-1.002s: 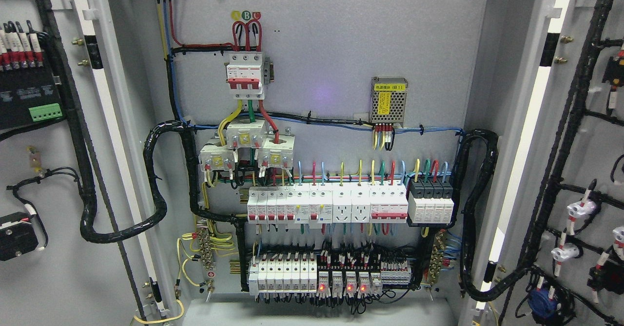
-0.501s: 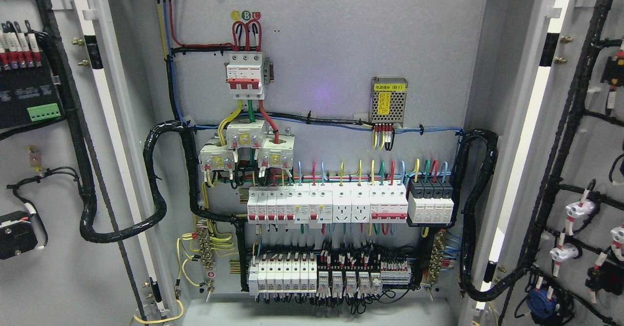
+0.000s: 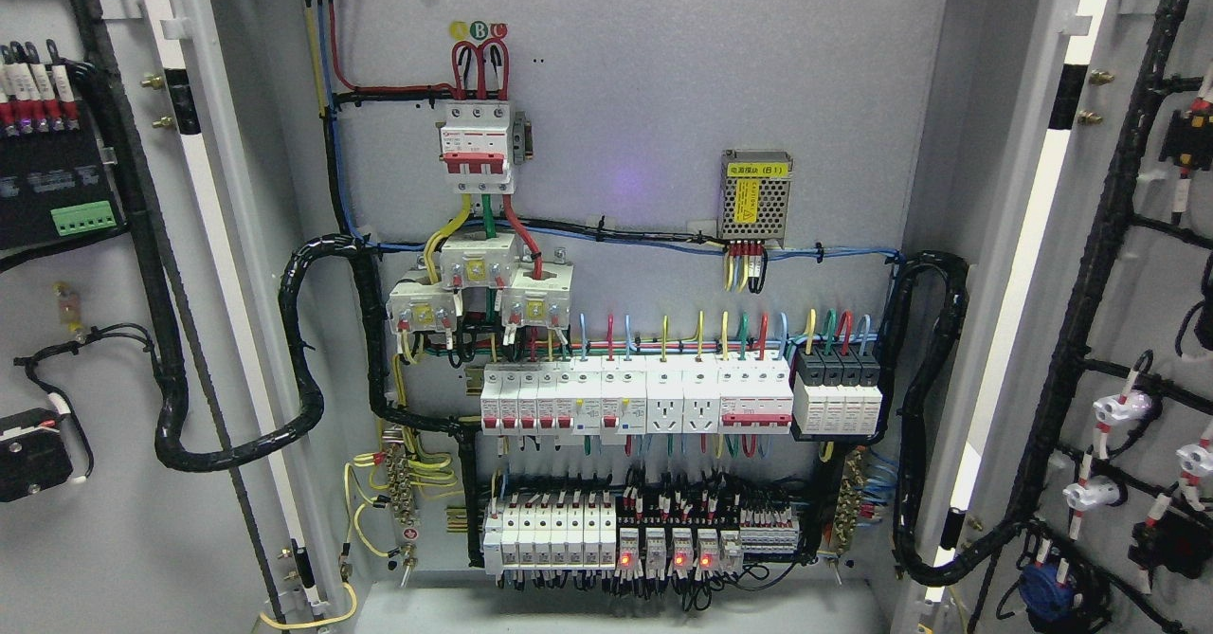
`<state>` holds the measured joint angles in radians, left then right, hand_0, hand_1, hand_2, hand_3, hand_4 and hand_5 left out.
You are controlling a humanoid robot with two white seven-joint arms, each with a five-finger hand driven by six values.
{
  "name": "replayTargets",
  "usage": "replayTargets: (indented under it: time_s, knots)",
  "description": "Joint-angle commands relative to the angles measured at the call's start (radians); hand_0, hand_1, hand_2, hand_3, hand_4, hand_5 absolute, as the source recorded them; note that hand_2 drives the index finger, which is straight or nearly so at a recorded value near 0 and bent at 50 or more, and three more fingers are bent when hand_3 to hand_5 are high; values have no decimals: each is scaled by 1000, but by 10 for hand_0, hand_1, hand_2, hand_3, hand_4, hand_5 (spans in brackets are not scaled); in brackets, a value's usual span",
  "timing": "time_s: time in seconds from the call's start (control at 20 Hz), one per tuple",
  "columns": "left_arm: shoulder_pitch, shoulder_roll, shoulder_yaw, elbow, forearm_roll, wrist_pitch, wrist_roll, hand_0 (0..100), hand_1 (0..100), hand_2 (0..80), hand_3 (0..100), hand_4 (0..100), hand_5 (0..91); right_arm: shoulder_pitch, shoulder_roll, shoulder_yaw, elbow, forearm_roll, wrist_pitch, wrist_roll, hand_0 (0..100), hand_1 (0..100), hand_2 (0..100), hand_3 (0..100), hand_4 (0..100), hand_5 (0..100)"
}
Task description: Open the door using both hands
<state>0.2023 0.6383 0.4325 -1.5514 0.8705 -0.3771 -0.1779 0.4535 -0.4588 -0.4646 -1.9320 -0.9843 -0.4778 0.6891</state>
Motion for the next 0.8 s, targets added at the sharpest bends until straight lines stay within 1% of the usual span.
replayTargets:
  time_s: [0.0,0.25,0.45,0.6,0.65,0.75]
  knots:
    - [-1,9,-3,10,1,0,0,0,0,0,0,0,0,-2,-3,57,-65,3,1,-2,0,0,0,0,0,0]
    - [19,20,-6,-50,24,1,0,0,0,0,0,0,0,-4,-1,78,-71,3,1,-5,0,0,0,0,0,0]
    - [57,18,-6,-111,25,1,0,0,0,0,0,0,0,-4,-1,84,-74,4,1,-5,0,0,0,0,0,0]
    - [63,15,-6,-147,25,1,-2,0,0,0,0,0,0,1,3,87,-93,4,1,-5,0,0,0,0,0,0]
    - [65,14,-6,-157,25,1,-2,0,0,0,0,0,0,2,5,93,-97,6,1,-5,0,0,0,0,0,0]
    - [92,11,-8,-186,25,0,-2,0,0,0,0,0,0,5,6,129,-99,7,1,-5,0,0,0,0,0,0]
